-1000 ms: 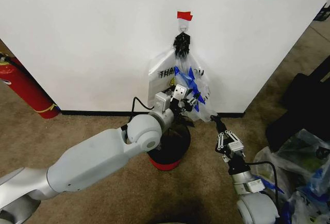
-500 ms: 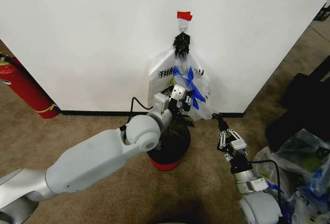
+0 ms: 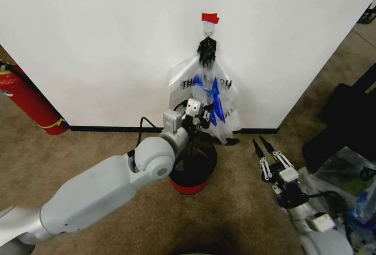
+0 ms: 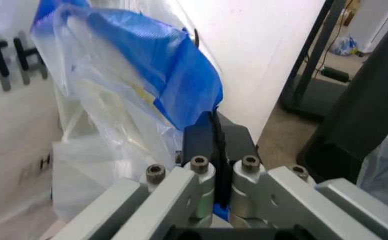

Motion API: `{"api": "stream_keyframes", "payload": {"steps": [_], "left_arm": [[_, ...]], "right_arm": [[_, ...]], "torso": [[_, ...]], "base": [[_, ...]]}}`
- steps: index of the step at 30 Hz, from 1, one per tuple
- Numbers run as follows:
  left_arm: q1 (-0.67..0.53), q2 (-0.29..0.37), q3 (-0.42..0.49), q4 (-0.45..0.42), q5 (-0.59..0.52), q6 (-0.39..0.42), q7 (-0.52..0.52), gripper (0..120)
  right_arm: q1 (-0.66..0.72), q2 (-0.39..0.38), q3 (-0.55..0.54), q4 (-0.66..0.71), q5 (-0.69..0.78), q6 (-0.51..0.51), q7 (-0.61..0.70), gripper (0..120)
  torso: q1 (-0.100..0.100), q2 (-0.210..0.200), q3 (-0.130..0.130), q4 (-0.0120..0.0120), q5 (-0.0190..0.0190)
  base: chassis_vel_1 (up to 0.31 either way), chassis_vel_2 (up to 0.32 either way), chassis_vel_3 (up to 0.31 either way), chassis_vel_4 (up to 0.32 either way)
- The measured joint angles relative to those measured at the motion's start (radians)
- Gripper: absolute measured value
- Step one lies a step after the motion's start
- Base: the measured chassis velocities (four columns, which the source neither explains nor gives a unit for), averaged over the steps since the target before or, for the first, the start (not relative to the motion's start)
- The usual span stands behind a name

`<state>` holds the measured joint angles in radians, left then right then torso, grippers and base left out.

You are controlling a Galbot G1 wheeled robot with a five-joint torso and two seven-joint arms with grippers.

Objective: Pick up the garbage bag from the wall and place it over the trash bin.

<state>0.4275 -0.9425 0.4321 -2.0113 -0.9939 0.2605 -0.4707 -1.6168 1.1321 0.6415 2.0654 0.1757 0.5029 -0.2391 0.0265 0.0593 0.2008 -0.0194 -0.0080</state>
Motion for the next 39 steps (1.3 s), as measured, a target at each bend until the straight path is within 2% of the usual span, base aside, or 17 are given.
{"api": "stream_keyframes", "payload": {"steps": [5, 7, 11, 13, 14, 16, 19, 23, 26, 27, 29, 30, 34, 35, 38, 39], "left_arm": [[0.012, -0.008, -0.002, -0.002, 0.003, -0.002, -0.005, 0], [0.012, -0.008, -0.001, -0.003, 0.003, -0.002, -0.006, 0], [0.012, -0.005, 0.000, -0.008, 0.002, -0.002, -0.011, 0], [0.009, -0.003, 0.000, -0.011, -0.003, 0.001, -0.017, 0], [0.009, -0.003, 0.000, -0.011, -0.003, 0.001, -0.017, 0], [0.000, -0.007, 0.000, -0.012, -0.009, 0.005, -0.023, 0], [-0.025, -0.020, 0.005, -0.008, -0.023, 0.011, -0.033, 0], [-0.039, -0.027, 0.010, -0.008, -0.037, 0.013, -0.035, 0], [-0.050, -0.036, 0.012, -0.008, -0.054, 0.014, -0.038, 0], [-0.050, -0.036, 0.012, -0.008, -0.054, 0.014, -0.038, 0], [-0.054, -0.036, 0.012, -0.008, -0.056, 0.014, -0.038, 0], [-0.055, -0.033, 0.013, -0.008, -0.056, 0.014, -0.038, 0], [-0.052, -0.023, 0.014, -0.009, -0.055, 0.014, -0.038, 0], [-0.052, -0.023, 0.014, -0.009, -0.055, 0.014, -0.038, 0], [-0.042, -0.022, 0.014, -0.009, -0.050, 0.014, -0.038, 0], [-0.040, -0.021, 0.014, -0.009, -0.049, 0.014, -0.038, 0]], "right_arm": [[0.102, -0.054, -0.056, 0.004, -0.013, -0.151, 0.147, 55], [0.128, -0.068, -0.069, -0.008, -0.015, -0.169, 0.157, 58], [0.255, -0.132, -0.143, -0.076, -0.004, -0.218, 0.183, 74], [0.370, -0.182, -0.221, -0.126, 0.042, -0.248, 0.177, 86], [0.370, -0.182, -0.221, -0.126, 0.042, -0.248, 0.177, 86], [0.457, -0.209, -0.294, -0.173, 0.071, -0.269, 0.165, 94], [0.576, -0.218, -0.398, -0.244, 0.097, -0.289, 0.160, 98], [0.656, -0.197, -0.470, -0.303, 0.109, -0.306, 0.163, 99], [0.723, -0.156, -0.527, -0.368, 0.094, -0.312, 0.180, 89], [0.723, -0.156, -0.527, -0.368, 0.094, -0.312, 0.180, 89], [0.748, -0.132, -0.542, -0.392, 0.084, -0.311, 0.189, 82], [0.757, -0.124, -0.546, -0.398, 0.079, -0.308, 0.192, 75], [0.773, -0.120, -0.553, -0.407, 0.058, -0.298, 0.198, 58], [0.773, -0.120, -0.553, -0.407, 0.058, -0.298, 0.198, 58], [0.779, -0.124, -0.557, -0.407, 0.053, -0.295, 0.203, 48], [0.780, -0.124, -0.558, -0.407, 0.053, -0.294, 0.204, 41]], "torso": [[0.000, 0.000, 0.000, 0.0000, 0.0001], [0.000, 0.000, 0.000, 0.0000, 0.0001], [0.000, 0.000, 0.000, 0.0001, 0.0001], [0.000, 0.000, 0.000, 0.0006, -0.0001], [0.000, 0.000, 0.000, 0.0006, -0.0001], [0.000, 0.000, 0.000, 0.0004, 0.0001], [0.000, 0.000, 0.000, 0.0000, 0.0001], [0.000, 0.000, 0.000, 0.0002, -0.0001], [0.000, 0.000, 0.000, 0.0002, 0.0000], [0.000, 0.000, 0.000, 0.0002, 0.0000], [0.000, 0.000, 0.000, 0.0002, 0.0001], [0.000, 0.000, 0.000, 0.0002, 0.0001], [0.000, 0.000, 0.000, 0.0001, 0.0000], [0.000, 0.000, 0.000, 0.0001, 0.0000], [0.000, 0.000, 0.000, 0.0001, -0.0001], [0.000, 0.000, 0.000, 0.0001, -0.0001]], "base": [[0.000, 0.000, 0.000, 0.000], [0.000, 0.000, 0.000, 0.000], [0.000, 0.000, 0.000, 0.000], [0.000, 0.000, 0.000, 0.000], [0.000, 0.000, 0.000, 0.000], [0.000, 0.000, 0.000, 0.000], [0.000, 0.000, 0.000, 0.000], [0.000, 0.000, 0.000, 0.000], [0.000, 0.000, 0.000, 0.000], [0.000, 0.000, 0.000, 0.000], [0.000, 0.000, 0.000, 0.000], [0.000, 0.000, 0.000, 0.000], [0.000, 0.000, 0.000, 0.000], [0.000, 0.000, 0.000, 0.000], [0.000, 0.000, 0.000, 0.000], [0.000, 0.000, 0.000, 0.000]]}}
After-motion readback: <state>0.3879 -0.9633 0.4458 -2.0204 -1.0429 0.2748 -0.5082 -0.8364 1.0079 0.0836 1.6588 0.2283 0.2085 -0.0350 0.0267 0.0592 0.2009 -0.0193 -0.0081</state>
